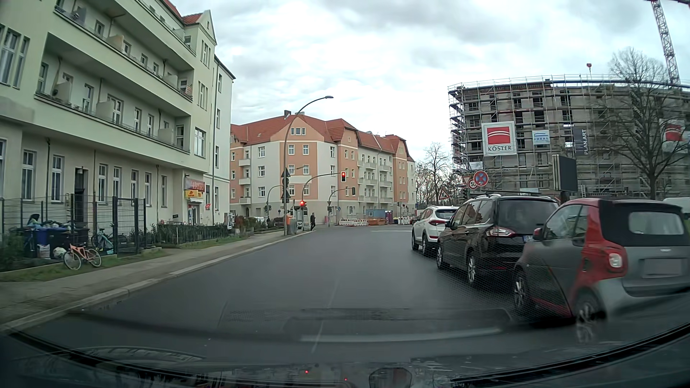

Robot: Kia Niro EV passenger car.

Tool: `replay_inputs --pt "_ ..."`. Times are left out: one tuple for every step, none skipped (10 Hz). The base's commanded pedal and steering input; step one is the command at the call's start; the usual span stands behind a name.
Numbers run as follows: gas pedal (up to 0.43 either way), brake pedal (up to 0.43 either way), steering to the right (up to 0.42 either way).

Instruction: Follow the waypoints while adhering to traffic rules and regulations

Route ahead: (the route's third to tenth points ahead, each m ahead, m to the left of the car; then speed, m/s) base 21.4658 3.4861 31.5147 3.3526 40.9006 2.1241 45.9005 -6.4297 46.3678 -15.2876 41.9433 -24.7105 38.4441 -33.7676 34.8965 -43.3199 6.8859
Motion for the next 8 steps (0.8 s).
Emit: replay_inputs --pt "0.0 0.012 -0.014" --pt "0.0 0.012 -0.013" --pt "0.0 0.012 -0.011" --pt "0.0 0.012 -0.007" --pt "0.0 0.012 -0.006" --pt "0.0 0.012 -0.004" --pt "0.0 0.012 -0.002" --pt "0.0 0.012 -0.002"
